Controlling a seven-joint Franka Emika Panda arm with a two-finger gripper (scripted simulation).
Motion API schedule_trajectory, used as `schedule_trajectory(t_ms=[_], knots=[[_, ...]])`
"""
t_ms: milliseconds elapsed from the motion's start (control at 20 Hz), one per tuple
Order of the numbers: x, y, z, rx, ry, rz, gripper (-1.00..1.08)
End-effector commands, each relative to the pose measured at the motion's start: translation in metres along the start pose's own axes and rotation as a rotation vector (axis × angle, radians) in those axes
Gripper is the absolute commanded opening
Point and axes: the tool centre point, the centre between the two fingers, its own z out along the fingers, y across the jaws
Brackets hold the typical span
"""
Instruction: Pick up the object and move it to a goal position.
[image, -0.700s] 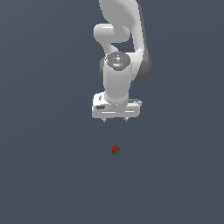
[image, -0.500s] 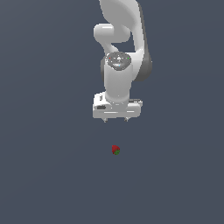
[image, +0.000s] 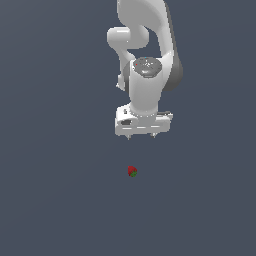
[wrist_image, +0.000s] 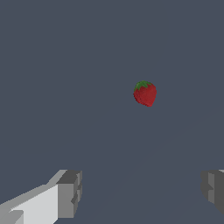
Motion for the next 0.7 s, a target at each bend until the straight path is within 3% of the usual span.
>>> schedule_trajectory(t_ms=[0,650], knots=[[0.001,0.002,0.001,-0.001,-0.001,0.004,1.00],[0.038,0.016,0.035,-0.006,-0.003,0.068,1.00]])
